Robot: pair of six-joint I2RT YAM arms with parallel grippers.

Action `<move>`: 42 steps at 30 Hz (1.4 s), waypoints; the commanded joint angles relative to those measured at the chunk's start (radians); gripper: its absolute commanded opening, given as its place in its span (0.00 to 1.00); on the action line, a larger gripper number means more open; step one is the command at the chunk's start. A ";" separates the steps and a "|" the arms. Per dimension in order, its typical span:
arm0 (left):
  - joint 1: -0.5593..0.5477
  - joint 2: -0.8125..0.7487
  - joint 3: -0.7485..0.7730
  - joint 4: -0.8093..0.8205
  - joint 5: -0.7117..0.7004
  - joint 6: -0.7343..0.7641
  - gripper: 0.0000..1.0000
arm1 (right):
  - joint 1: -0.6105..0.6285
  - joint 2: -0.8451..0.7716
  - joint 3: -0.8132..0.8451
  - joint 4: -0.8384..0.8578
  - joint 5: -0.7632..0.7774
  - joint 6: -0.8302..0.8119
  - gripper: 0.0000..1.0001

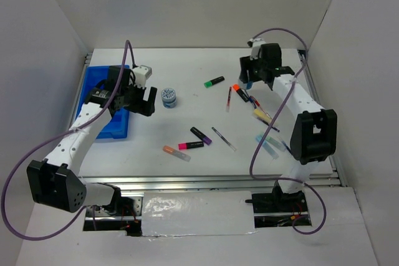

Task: Sort the stationery into containers
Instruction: Place the stationery at the center of the board.

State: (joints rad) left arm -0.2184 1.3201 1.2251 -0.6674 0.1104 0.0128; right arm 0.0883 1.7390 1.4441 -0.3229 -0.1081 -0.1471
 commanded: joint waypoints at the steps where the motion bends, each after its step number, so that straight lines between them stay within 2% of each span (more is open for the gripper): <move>1: 0.001 -0.030 -0.003 0.009 0.023 -0.042 0.99 | 0.106 -0.068 0.001 0.039 -0.082 0.003 0.00; 13: 0.019 -0.059 -0.027 0.025 0.083 -0.031 0.99 | 0.356 0.074 -0.001 0.050 -0.107 0.034 0.00; 20: 0.063 -0.061 -0.058 0.074 0.159 -0.056 0.99 | 0.438 0.172 0.025 0.038 -0.045 0.034 0.00; 23: 0.077 -0.071 -0.072 0.104 0.201 -0.066 0.99 | 0.449 0.211 0.062 -0.010 -0.033 0.052 0.11; 24: 0.079 -0.074 -0.075 0.110 0.201 -0.065 0.99 | 0.455 0.217 0.064 -0.021 -0.033 0.061 0.20; 26: 0.080 -0.079 -0.075 0.120 0.206 -0.056 0.99 | 0.462 0.217 0.053 -0.034 -0.031 0.069 0.29; 27: 0.083 -0.082 -0.076 0.121 0.209 -0.048 0.99 | 0.475 0.212 0.039 -0.033 -0.027 0.075 0.41; 28: 0.082 -0.082 -0.075 0.126 0.219 -0.044 0.99 | 0.481 0.200 0.020 -0.030 -0.021 0.076 0.47; 29: 0.083 -0.081 -0.075 0.127 0.222 -0.036 0.99 | 0.487 0.194 0.013 -0.030 -0.015 0.080 0.58; 34: 0.071 -0.018 -0.004 0.117 0.282 0.026 0.99 | 0.493 0.070 -0.020 -0.045 -0.018 0.132 0.75; 36: 0.051 0.043 0.049 0.118 0.275 0.029 0.99 | 0.466 -0.011 -0.037 -0.059 -0.062 0.139 0.76; 38: 0.013 0.094 0.114 0.114 0.259 0.032 0.99 | 0.440 -0.065 -0.060 -0.062 -0.096 0.136 0.95; 42: -0.039 0.272 0.237 0.098 0.244 0.026 0.99 | 0.364 -0.201 -0.135 -0.082 -0.149 0.118 0.97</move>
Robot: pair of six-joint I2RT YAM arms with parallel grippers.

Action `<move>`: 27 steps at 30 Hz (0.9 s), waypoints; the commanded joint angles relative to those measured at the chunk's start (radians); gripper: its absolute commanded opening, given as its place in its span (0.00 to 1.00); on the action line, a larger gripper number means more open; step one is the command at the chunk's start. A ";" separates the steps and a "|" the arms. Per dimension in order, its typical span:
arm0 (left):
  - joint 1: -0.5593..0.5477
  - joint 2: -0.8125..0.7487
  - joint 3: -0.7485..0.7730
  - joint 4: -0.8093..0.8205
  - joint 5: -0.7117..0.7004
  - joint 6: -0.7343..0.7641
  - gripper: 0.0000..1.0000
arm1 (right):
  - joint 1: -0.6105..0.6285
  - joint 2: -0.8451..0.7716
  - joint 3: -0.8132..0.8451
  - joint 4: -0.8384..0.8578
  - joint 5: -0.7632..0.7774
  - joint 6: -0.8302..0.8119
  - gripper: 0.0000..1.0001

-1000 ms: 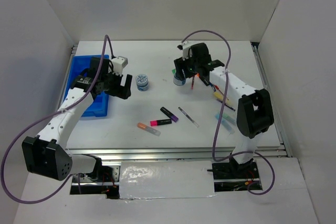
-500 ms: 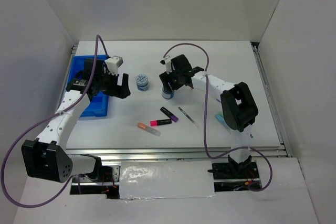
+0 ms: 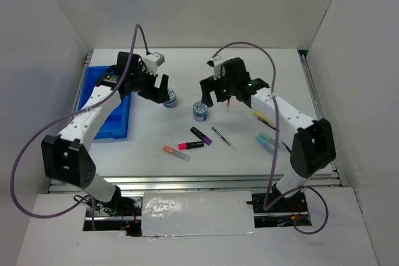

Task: Sort the stationery into containers
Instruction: Place the stationery at the center of the board, then pick up the stationery from the center of the board.

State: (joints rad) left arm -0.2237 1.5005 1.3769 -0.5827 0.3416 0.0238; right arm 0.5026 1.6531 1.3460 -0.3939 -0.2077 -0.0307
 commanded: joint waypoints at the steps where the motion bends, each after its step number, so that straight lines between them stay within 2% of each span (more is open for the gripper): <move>1: -0.054 0.124 0.111 0.004 0.011 0.016 0.99 | -0.080 -0.140 -0.050 -0.022 -0.058 0.000 0.97; 4: -0.115 0.234 0.201 -0.019 -0.013 0.024 0.99 | -0.137 -0.225 -0.102 -0.052 -0.091 -0.003 0.97; 9: -0.225 0.389 0.327 -0.048 -0.093 0.062 0.99 | -0.298 -0.326 -0.205 -0.115 -0.130 0.009 0.97; 14: -0.266 0.516 0.436 -0.097 -0.085 0.071 0.99 | -0.421 -0.429 -0.316 -0.088 -0.177 0.029 0.97; 21: -0.319 0.647 0.566 -0.161 -0.125 0.082 0.99 | -0.475 -0.429 -0.312 -0.122 -0.222 0.029 0.96; 27: -0.351 0.679 0.574 -0.174 -0.151 0.079 0.99 | -0.484 -0.426 -0.321 -0.111 -0.246 0.029 0.96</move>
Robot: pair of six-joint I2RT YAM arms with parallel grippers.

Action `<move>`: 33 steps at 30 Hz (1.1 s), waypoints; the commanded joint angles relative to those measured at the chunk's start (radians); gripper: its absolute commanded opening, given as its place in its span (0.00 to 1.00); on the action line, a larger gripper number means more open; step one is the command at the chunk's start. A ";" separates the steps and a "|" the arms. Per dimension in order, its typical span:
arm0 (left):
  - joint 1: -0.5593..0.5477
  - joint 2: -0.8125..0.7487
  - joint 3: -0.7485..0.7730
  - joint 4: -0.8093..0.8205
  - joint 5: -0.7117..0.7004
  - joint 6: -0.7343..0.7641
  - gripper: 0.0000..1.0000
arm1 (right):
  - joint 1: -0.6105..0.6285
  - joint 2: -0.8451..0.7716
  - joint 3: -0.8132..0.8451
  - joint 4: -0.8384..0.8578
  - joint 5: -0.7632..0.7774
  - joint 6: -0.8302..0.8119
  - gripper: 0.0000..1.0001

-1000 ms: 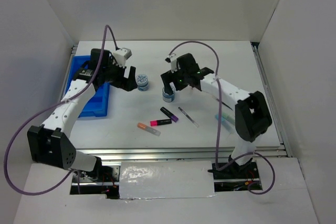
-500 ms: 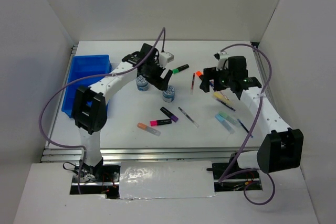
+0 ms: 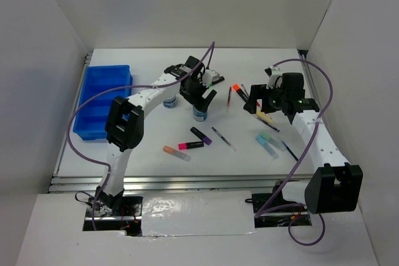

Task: Sort the stationery into containers
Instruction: Pick up the stationery from the center of the board.

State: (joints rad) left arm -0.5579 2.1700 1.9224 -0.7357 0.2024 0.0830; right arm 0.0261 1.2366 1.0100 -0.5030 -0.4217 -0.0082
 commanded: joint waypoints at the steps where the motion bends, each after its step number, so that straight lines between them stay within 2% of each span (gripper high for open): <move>1: -0.020 0.013 0.027 -0.021 -0.012 0.020 0.99 | -0.008 -0.009 0.015 0.001 -0.035 0.007 0.96; 17: -0.051 0.025 0.004 -0.017 -0.079 0.020 0.88 | -0.018 0.017 0.015 -0.002 -0.063 0.034 0.95; 27: -0.077 0.028 -0.008 0.001 -0.136 0.017 0.91 | -0.018 0.026 0.018 -0.005 -0.068 0.040 0.95; 33: -0.077 0.043 0.001 -0.005 -0.153 0.014 0.85 | -0.020 0.023 0.013 0.001 -0.065 0.043 0.94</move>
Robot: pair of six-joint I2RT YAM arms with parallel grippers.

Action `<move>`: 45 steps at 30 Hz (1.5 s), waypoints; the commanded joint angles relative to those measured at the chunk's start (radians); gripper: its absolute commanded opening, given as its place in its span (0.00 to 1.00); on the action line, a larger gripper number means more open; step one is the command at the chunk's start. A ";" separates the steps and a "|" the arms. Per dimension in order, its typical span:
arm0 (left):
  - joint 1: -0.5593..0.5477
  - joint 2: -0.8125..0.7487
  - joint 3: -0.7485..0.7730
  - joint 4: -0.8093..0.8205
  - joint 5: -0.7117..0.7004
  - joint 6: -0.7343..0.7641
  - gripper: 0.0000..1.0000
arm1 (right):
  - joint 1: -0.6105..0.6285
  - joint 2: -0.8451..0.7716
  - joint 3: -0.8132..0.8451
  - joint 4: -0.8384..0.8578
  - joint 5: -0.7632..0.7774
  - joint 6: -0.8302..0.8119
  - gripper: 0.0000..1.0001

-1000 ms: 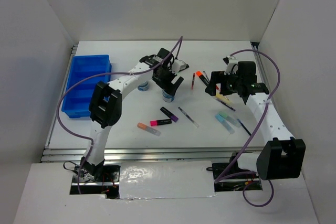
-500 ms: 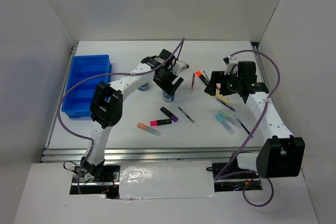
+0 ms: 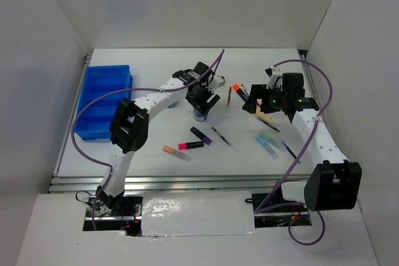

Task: Sort the stationery into containers
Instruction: Pick up the stationery from the center of the board, then place the stationery in the storage box.

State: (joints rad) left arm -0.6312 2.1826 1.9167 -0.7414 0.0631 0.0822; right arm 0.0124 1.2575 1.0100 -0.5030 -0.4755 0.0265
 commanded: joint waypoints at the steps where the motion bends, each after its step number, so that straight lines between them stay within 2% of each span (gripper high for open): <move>1: -0.004 0.034 0.007 0.000 -0.016 0.016 0.84 | -0.006 0.003 0.012 0.001 -0.011 0.010 0.94; 4: -0.004 0.034 0.002 0.007 -0.016 0.014 0.72 | -0.005 0.005 0.009 0.004 -0.017 0.010 0.94; 8: -0.002 0.025 0.016 0.001 -0.003 0.005 0.50 | -0.006 0.006 0.009 0.004 -0.021 0.009 0.94; 13: 0.014 -0.076 0.064 -0.042 0.052 -0.021 0.40 | -0.006 0.003 0.016 -0.005 -0.023 0.006 0.93; 16: 0.089 -0.167 0.096 -0.061 0.060 -0.030 0.33 | -0.005 0.005 0.019 -0.009 -0.028 0.007 0.93; 18: 0.151 -0.214 0.131 -0.104 0.070 -0.033 0.31 | -0.005 0.006 0.021 -0.009 -0.031 0.006 0.93; 20: 0.261 -0.243 0.154 -0.143 0.095 -0.027 0.28 | -0.005 0.006 0.018 -0.006 -0.032 0.006 0.93; 22: 0.380 -0.311 0.153 -0.156 0.116 -0.006 0.28 | -0.003 0.006 0.012 0.001 -0.023 0.003 0.93; 26: 0.580 -0.343 0.159 -0.162 0.122 0.042 0.28 | 0.008 0.017 0.015 0.001 -0.022 0.001 0.93; 27: 0.623 -0.343 0.163 -0.159 0.130 0.053 0.28 | 0.011 0.022 0.018 -0.002 -0.022 0.001 0.92; 28: 0.715 -0.346 0.157 -0.148 0.142 0.079 0.27 | 0.017 0.031 0.022 -0.003 -0.020 0.001 0.92; 33: 0.928 -0.322 0.155 -0.043 0.204 0.152 0.29 | 0.034 0.040 0.030 -0.005 -0.009 -0.002 0.92; 39: 0.999 -0.167 0.300 -0.055 0.241 0.206 0.23 | 0.040 0.060 0.025 -0.005 -0.002 -0.005 0.92; 45: 1.004 -0.087 0.292 0.020 0.212 0.205 0.22 | 0.041 0.071 0.021 -0.006 0.003 -0.007 0.92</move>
State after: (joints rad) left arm 0.3752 2.0800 2.1632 -0.8162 0.2455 0.2615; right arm 0.0437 1.3258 1.0100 -0.5034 -0.4816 0.0284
